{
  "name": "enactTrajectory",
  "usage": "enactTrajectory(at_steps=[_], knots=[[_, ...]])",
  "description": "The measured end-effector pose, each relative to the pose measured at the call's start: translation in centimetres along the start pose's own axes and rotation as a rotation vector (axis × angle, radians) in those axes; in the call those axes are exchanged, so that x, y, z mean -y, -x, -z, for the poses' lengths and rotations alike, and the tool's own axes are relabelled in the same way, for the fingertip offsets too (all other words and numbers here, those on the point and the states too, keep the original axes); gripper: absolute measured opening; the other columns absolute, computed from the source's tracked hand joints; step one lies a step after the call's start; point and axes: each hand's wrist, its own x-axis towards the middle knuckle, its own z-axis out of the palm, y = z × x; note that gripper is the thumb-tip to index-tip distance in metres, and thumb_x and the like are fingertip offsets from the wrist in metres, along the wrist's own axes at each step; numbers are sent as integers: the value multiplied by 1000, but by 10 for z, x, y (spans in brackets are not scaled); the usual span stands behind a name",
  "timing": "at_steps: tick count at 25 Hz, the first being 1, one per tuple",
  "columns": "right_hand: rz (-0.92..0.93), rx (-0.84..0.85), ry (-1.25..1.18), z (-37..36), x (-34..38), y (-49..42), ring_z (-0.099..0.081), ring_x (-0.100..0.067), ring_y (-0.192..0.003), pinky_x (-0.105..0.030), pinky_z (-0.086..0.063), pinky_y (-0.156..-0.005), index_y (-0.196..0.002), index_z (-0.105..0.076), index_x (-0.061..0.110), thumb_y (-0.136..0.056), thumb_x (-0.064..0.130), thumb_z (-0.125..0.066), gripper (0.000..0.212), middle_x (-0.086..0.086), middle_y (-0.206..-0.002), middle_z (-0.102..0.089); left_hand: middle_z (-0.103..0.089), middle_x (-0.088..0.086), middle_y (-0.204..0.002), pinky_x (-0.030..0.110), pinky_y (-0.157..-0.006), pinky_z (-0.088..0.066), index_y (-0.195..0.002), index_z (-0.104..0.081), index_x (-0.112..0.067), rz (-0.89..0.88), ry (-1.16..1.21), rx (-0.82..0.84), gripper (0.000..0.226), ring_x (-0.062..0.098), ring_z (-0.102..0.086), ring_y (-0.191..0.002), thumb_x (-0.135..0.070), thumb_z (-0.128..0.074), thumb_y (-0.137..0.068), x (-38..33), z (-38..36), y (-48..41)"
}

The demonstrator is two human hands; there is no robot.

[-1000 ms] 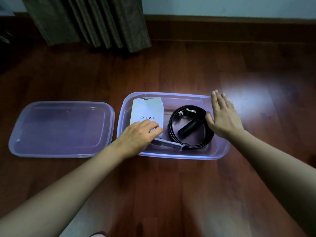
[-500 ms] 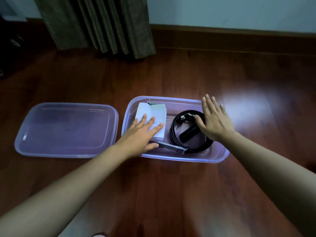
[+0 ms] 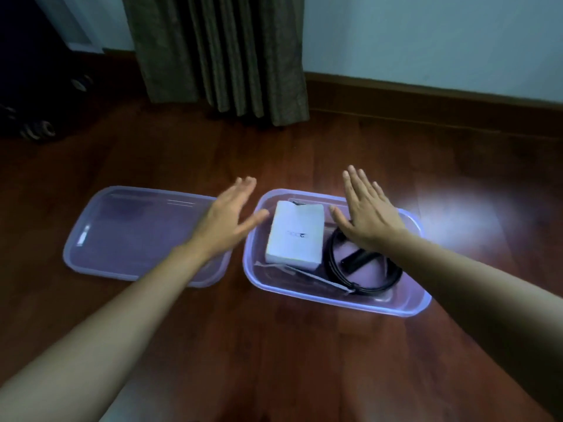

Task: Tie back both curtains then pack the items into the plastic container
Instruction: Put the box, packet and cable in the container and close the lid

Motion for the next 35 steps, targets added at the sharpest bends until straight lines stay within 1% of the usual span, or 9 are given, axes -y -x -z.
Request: enactTrajectory(at_steps=[3, 7, 12, 16, 21, 24, 28, 31, 35], knots=[[150, -41, -104, 6, 75, -30, -2, -23, -147, -35, -4, -117, -149, -8, 8, -91, 55, -24, 76, -10, -159, -3, -37, 16, -148, 31, -112, -24, -143, -35, -4, 224, -43, -161, 54, 27, -32, -139, -24, -52, -95, 56, 39, 4], [225, -7, -272, -26, 187, -43, -3, -27, -146, -38, -6, -117, -148, -9, 4, -95, 44, -38, 73, -14, -158, -3, -47, 29, -136, 45, -100, -38, -145, -29, -2, 485, -201, -142, 57, 42, -48, -123, -27, -48, -97, 132, 63, 34], [-49, 228, -359, -86, 258, -22, 10, -37, -144, -42, 0, -117, -147, 7, 4, -94, 45, -39, 81, -23, -154, 15, -25, 34, -147, 49, -112, -22, -142, -22, 8, 775, -325, -134, 74, 46, -23, -138, -44, -43, -95, 211, 66, 73], [-236, 337, -346, -107, 266, -19, 11, -42, -142, -45, -4, -117, -146, 14, 5, -92, 52, -40, 90, -26, -152, 22, -11, 27, -154, 51, -115, -12, -147, -14, -1, 950, -297, -146, 85, 42, -11, -142, -56, -43, -90, 235, 58, 87], [-329, 318, -487, -102, 266, -26, -13, -42, -139, -43, -18, -114, -147, 8, 6, -86, 38, -63, 99, -27, -150, 26, -34, 32, -139, 50, -108, -22, -143, -22, 3, 915, -270, -235, 92, 48, -30, -129, -57, -56, -83, 243, 62, 86], [-564, 304, -628, -91, 265, -47, -27, -38, -132, -42, -30, -107, -148, 9, 10, -85, 12, -64, 96, -24, -154, -2, -34, 32, -139, 50, -108, -22, -142, -24, 5, 914, -247, -251, 107, 46, -29, -129, -69, -56, -71, 242, 77, 86], [-519, 199, -711, -59, 265, -60, -28, -34, -128, -40, -29, -104, -148, 3, 9, -78, 31, -71, 104, -15, -141, -30, -37, 30, -134, 50, -107, -26, -138, -33, -2, 891, -196, -384, 111, 44, -31, -127, -78, -53, -59, 222, 116, 77], [-440, -83, -580, -10, 246, -75, -28, -35, -126, -43, -25, -103, -148, -6, 8, -80, 54, -59, 98, -18, -139, -31, -41, 25, -133, 47, -102, -35, -134, -40, -5, 794, -112, -520, 85, 40, -40, -123, -61, -64, -76, 191, 147, 55], [-355, -350, -623, 53, 156, -86, -28, -39, -126, -43, -25, -105, -148, -12, 10, -88, 52, -51, 83, -22, -138, -30, -57, 17, -122, 37, -83, -42, -126, -47, -9, 644, 14, -560, 50, 35, -56, -108, -42, -56, -90, 117, 149, 15]])
